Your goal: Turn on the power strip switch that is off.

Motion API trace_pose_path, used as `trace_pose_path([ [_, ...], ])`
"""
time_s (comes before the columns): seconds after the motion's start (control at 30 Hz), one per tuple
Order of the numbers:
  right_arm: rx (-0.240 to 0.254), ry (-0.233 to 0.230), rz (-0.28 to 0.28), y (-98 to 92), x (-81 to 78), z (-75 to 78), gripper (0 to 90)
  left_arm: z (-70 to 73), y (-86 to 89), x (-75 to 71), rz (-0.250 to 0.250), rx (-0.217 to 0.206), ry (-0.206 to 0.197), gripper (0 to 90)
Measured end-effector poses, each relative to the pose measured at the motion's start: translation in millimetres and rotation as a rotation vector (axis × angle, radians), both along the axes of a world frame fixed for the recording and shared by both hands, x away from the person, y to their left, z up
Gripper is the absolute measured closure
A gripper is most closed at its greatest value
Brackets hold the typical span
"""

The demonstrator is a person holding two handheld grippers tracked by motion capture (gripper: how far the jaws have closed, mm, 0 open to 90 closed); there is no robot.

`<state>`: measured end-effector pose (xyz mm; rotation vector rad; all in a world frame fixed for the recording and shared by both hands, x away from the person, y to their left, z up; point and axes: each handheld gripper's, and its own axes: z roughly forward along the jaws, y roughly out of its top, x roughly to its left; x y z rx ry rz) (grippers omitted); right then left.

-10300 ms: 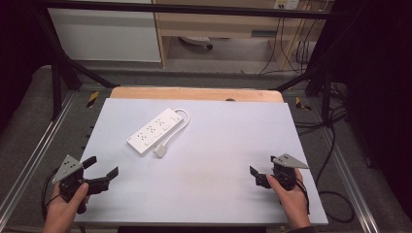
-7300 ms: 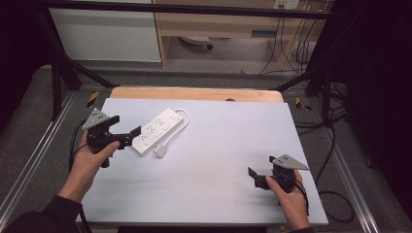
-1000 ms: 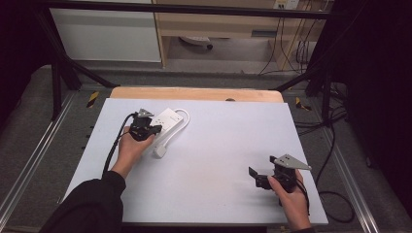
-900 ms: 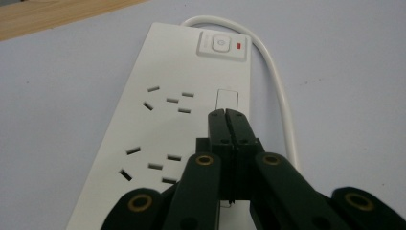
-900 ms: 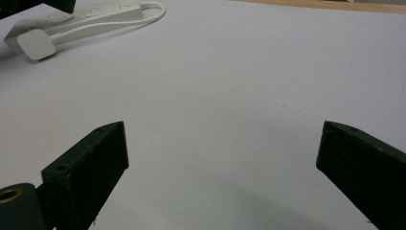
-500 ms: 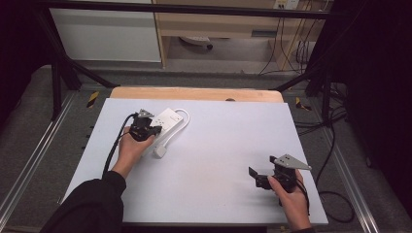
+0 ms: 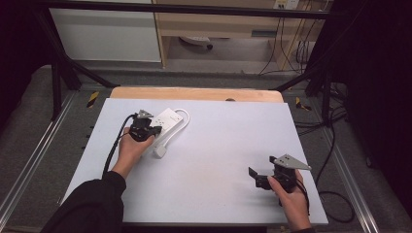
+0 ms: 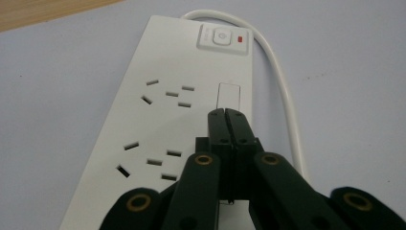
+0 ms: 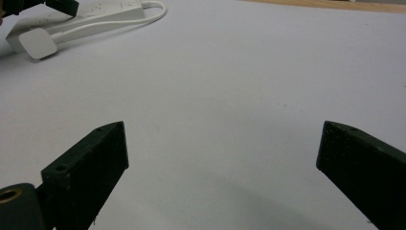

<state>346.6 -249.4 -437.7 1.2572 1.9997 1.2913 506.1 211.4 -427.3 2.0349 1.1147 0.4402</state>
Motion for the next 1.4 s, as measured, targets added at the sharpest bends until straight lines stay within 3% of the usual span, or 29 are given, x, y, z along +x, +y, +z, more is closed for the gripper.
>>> trace_pose_path([
  [0.83,0.001,-0.001,0.002,-0.1,0.1,0.1,4.2,-2.0,-1.2,2.1,-0.006,0.004,0.009,90.0],
  [1.2,0.002,-0.001,0.000,-0.3,0.2,0.2,4.2,-1.8,-3.6,-0.4,-0.011,0.011,-0.003,90.0],
  [1.4,0.004,0.000,-0.001,-0.6,0.2,0.2,4.2,1.1,-2.9,-1.4,-0.010,-0.007,-0.024,90.0],
])
